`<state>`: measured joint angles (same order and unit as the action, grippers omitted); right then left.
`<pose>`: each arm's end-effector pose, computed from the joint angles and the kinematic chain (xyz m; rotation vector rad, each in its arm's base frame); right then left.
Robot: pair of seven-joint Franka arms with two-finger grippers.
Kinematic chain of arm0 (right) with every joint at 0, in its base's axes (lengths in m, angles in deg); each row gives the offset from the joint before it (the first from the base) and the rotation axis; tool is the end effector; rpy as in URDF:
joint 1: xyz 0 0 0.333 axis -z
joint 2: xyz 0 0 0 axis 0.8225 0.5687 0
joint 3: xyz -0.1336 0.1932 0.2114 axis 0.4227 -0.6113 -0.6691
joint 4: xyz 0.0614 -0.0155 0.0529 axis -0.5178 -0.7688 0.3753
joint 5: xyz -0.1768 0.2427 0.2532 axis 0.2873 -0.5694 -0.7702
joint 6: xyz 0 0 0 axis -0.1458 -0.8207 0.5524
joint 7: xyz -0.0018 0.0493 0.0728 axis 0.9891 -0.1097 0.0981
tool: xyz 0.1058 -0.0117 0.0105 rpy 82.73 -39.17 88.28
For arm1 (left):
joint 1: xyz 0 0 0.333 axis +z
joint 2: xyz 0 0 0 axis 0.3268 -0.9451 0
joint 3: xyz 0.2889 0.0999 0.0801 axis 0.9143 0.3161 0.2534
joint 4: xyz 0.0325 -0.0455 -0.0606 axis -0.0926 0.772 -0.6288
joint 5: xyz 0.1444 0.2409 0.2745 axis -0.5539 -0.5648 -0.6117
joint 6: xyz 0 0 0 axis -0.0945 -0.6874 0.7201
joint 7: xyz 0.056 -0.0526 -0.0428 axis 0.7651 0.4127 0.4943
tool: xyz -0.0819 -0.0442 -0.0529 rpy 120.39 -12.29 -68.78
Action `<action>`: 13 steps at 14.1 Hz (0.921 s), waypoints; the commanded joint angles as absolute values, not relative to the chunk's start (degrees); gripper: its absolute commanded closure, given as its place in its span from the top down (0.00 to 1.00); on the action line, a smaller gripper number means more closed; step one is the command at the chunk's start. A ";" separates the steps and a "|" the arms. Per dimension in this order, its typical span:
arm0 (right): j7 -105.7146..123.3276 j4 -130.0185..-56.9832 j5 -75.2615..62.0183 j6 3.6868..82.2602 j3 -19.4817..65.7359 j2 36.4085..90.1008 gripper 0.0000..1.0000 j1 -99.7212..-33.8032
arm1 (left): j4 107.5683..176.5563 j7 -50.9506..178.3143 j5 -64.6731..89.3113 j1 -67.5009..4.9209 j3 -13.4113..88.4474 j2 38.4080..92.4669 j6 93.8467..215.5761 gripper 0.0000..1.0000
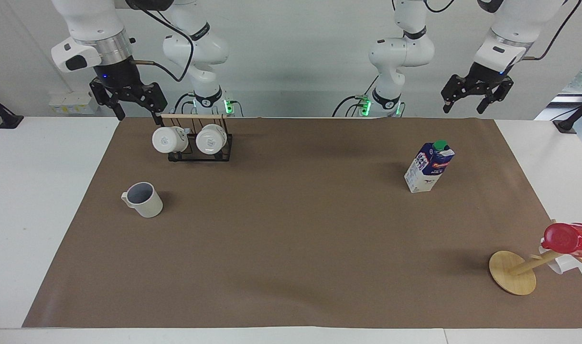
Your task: Place cup and milk on table
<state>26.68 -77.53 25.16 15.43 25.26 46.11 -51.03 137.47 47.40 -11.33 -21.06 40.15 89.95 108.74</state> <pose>0.5439 0.0059 0.6627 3.1126 -0.2471 0.1139 0.4756 -0.0231 0.6389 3.1135 -0.0864 0.0631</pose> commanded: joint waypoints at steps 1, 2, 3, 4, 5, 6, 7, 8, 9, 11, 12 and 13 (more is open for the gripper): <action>25.60 -78.34 24.76 16.34 25.05 45.54 1.00 -50.59 | 136.49 47.45 -11.15 -20.74 40.02 89.82 107.47 1.00; 25.59 -78.34 24.76 16.34 25.05 45.54 1.00 -50.50 | 136.49 47.45 -11.15 -20.74 40.02 89.82 107.47 1.00; 25.59 -78.34 24.76 16.34 25.05 45.54 1.00 -50.50 | 136.49 47.45 -11.15 -20.74 40.02 89.82 107.47 1.00; 25.59 -78.34 24.76 16.34 25.05 45.54 1.00 -50.50 | 136.49 47.45 -11.15 -20.74 40.02 89.82 107.47 1.00; 25.51 -78.34 24.76 16.34 25.05 45.54 1.00 -50.50 | 136.49 47.45 -11.15 -20.74 40.02 89.82 107.47 1.00; 25.51 -78.34 24.76 16.34 25.05 45.54 1.00 -50.16 | 136.49 47.45 -11.15 -20.74 40.02 89.82 107.47 1.00; 25.59 -78.34 24.76 16.34 25.05 45.54 1.00 -49.98 | 136.49 47.45 -11.15 -20.74 40.02 89.82 107.47 1.00; 25.51 -78.34 24.76 16.34 25.05 45.54 1.00 -49.89 | 136.49 47.45 -11.15 -20.74 40.02 89.82 107.47 1.00; 25.51 -78.34 24.76 16.34 25.05 45.63 1.00 -49.89 | 136.49 47.45 -11.15 -20.74 40.02 89.82 107.47 1.00; 25.51 -78.34 24.76 16.34 25.05 45.54 1.00 -49.89 | 136.49 47.53 -11.15 -20.74 40.02 89.82 107.56 1.00; 25.51 -78.34 24.76 16.26 25.05 45.54 1.00 -49.89 | 136.49 47.45 -11.15 -20.74 40.02 89.82 107.65 1.00; 25.51 -78.34 24.76 15.73 25.05 45.54 1.00 -49.89 | 136.49 47.45 -11.15 -20.74 40.02 89.82 107.47 1.00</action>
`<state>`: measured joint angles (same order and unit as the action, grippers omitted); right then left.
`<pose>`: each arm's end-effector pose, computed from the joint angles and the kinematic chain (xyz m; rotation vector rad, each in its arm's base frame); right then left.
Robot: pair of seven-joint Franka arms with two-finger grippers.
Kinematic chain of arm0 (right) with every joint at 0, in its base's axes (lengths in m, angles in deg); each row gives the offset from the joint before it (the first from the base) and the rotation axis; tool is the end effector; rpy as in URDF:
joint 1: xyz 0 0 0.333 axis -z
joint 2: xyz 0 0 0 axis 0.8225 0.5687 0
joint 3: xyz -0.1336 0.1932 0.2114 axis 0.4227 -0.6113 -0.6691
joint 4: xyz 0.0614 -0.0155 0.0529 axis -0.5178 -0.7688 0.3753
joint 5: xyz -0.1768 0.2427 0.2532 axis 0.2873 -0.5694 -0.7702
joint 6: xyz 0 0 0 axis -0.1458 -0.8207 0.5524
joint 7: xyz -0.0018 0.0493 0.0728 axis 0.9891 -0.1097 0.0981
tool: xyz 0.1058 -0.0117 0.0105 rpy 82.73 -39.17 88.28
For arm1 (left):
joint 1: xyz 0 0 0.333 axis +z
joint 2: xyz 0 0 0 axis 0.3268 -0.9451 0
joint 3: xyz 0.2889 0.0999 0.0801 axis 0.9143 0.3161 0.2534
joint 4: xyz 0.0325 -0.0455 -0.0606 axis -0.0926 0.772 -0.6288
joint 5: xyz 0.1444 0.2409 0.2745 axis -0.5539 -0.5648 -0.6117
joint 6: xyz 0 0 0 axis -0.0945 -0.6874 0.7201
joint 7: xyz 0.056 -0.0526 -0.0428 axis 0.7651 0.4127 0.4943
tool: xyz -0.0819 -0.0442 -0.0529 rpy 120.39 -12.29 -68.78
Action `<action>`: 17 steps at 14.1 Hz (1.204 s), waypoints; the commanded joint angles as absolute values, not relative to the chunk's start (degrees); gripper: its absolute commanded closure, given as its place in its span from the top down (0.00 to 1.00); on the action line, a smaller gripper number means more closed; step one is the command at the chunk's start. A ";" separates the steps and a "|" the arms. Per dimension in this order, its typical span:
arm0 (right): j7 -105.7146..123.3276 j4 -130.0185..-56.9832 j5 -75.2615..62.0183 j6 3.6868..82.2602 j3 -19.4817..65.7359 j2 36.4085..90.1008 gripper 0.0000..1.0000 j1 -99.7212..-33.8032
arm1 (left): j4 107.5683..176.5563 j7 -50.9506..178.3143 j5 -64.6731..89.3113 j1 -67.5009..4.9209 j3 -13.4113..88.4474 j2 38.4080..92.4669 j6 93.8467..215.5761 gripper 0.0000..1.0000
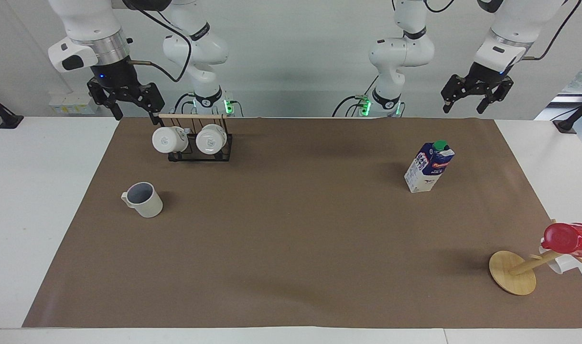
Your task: Place cup and milk on table
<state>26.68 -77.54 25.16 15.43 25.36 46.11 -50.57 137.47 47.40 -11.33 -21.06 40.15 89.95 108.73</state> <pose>0.5440 0.0006 0.6626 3.1111 -0.2623 0.1135 0.4756 -0.0231 0.6389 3.1135 -0.0864 0.0629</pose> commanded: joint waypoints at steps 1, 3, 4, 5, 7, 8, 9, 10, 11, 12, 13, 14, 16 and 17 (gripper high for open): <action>25.51 -78.34 24.76 15.55 25.05 45.54 1.00 -49.89 | 136.49 47.45 -11.15 -20.74 40.02 89.82 107.56 1.00; 25.51 -78.34 24.76 15.55 25.05 45.54 1.00 -49.98 | 136.49 47.45 -11.15 -20.74 40.02 89.82 107.47 1.00; 25.51 -78.34 24.76 15.55 25.05 45.54 1.00 -49.89 | 136.49 47.53 -11.15 -20.74 40.02 89.82 107.47 1.00; 25.51 -78.34 24.76 15.55 24.97 45.54 1.00 -49.89 | 136.49 47.45 -11.15 -20.74 40.02 89.82 107.47 1.00; 25.51 -78.34 24.76 15.38 24.97 45.45 1.00 -50.06 | 136.49 47.45 -11.15 -20.74 40.02 89.82 107.47 1.00; 25.51 -78.34 24.76 15.20 24.97 45.45 1.00 -50.06 | 136.49 47.53 -11.15 -20.74 40.02 89.82 107.47 1.00; 25.07 -78.34 24.76 15.29 24.97 45.54 1.00 -49.98 | 136.49 47.54 -11.15 -20.83 40.02 89.82 107.47 1.00; 24.98 -78.34 24.76 15.64 24.97 45.54 1.00 -49.98 | 136.49 47.54 -11.15 -20.74 40.02 89.82 107.47 1.00; 25.33 -78.34 24.85 15.99 25.05 45.54 1.00 -50.06 | 136.49 47.54 -11.15 -20.74 40.02 89.82 107.47 1.00; 25.50 -78.34 24.85 16.08 24.97 45.54 1.00 -50.06 | 136.49 47.62 -11.15 -20.74 40.11 89.82 107.47 1.00; 25.59 -78.34 24.76 16.08 24.97 45.54 1.00 -50.06 | 136.49 47.71 -11.15 -20.74 40.11 89.82 107.38 1.00; 25.59 -78.34 24.76 16.17 24.97 45.54 1.00 -50.06 | 136.49 47.71 -11.23 -20.74 40.11 89.82 107.30 1.00; 25.59 -78.34 24.76 16.08 25.05 45.54 1.00 -50.06 | 136.49 47.62 -11.41 -20.57 40.11 89.82 107.03 1.00; 25.59 -78.34 24.76 16.08 24.97 45.54 1.00 -50.06 | 136.49 47.54 -11.41 -20.57 40.11 89.82 107.03 1.00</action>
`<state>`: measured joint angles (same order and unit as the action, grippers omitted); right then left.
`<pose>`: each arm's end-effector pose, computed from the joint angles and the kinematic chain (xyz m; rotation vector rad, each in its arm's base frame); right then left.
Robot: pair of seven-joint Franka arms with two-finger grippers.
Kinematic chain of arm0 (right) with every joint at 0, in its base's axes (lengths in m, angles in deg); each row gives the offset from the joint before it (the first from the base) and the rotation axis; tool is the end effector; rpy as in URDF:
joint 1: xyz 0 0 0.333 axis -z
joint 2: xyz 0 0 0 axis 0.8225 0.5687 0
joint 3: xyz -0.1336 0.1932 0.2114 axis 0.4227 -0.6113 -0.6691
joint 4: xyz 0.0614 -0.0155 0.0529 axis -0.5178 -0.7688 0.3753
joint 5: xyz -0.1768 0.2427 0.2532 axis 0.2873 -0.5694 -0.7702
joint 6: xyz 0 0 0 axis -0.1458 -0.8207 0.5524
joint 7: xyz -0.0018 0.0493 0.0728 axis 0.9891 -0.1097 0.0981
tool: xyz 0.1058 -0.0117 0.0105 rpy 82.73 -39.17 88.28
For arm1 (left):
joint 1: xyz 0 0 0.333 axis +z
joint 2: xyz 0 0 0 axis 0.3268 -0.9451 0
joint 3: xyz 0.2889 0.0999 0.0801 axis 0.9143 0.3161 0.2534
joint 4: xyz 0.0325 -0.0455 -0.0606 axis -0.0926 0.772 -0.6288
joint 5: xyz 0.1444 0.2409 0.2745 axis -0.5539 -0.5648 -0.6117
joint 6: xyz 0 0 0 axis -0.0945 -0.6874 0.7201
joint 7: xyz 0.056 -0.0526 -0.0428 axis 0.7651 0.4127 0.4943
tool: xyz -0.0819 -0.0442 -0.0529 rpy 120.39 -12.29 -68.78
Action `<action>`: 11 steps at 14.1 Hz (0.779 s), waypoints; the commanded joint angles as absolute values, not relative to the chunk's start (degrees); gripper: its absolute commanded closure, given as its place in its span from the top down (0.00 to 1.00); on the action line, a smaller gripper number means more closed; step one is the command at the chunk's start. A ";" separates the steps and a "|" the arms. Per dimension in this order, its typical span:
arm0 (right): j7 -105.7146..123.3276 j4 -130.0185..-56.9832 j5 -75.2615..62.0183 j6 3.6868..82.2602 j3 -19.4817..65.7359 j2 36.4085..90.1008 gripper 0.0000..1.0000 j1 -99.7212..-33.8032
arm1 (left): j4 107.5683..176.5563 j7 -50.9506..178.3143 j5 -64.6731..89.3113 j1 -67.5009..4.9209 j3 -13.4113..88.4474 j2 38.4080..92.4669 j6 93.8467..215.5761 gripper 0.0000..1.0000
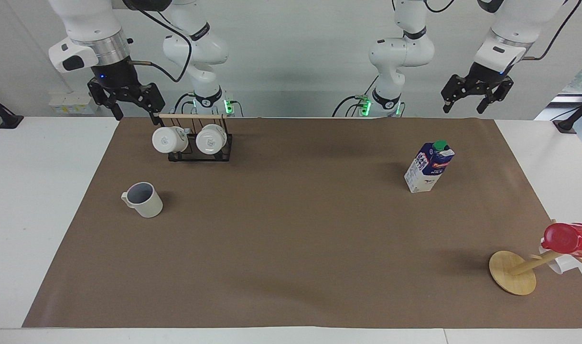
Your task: Place cup and milk on table
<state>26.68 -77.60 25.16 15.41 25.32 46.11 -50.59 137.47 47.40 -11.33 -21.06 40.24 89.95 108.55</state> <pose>0.5439 0.0012 0.6621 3.1112 -0.2607 0.1114 0.4753 -0.0223 0.6386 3.1133 -0.0841 0.0580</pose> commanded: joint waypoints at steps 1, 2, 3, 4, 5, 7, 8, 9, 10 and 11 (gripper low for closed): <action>25.68 -78.34 24.76 16.08 24.97 45.54 1.00 -50.15 | 136.49 47.45 -11.50 -20.65 40.11 89.82 107.03 1.00; 25.68 -78.34 24.76 16.08 24.97 45.54 1.00 -50.24 | 136.49 47.36 -11.50 -20.57 40.11 89.91 107.03 1.00; 25.68 -78.34 24.76 16.17 24.97 45.54 1.00 -50.24 | 136.49 47.27 -11.50 -20.57 40.11 89.91 107.03 1.00; 25.68 -78.34 24.76 16.17 25.05 45.54 1.00 -50.24 | 136.49 47.27 -11.50 -20.57 40.19 89.91 107.03 1.00; 25.68 -78.34 24.76 16.17 24.97 45.54 1.00 -50.24 | 136.49 47.27 -11.50 -20.57 40.19 89.91 107.03 1.00; 25.68 -78.43 24.76 16.17 24.97 45.45 1.00 -50.41 | 136.75 47.27 -11.59 -20.65 40.19 90.09 106.60 1.00; 25.68 -78.43 24.76 16.17 24.97 45.54 1.00 -50.42 | 136.75 47.27 -11.59 -20.66 40.19 90.17 106.50 1.00; 25.68 -78.43 24.76 16.17 24.97 45.45 1.00 -50.50 | 136.84 47.27 -11.59 -20.57 40.19 90.26 106.50 1.00; 25.77 -78.52 24.76 16.25 25.05 45.45 1.00 -50.50 | 136.93 47.19 -11.59 -20.65 40.19 90.26 106.50 1.00; 25.68 -78.52 24.76 16.78 24.97 45.54 1.00 -50.50 | 137.01 47.18 -11.59 -20.66 40.19 90.35 106.50 1.00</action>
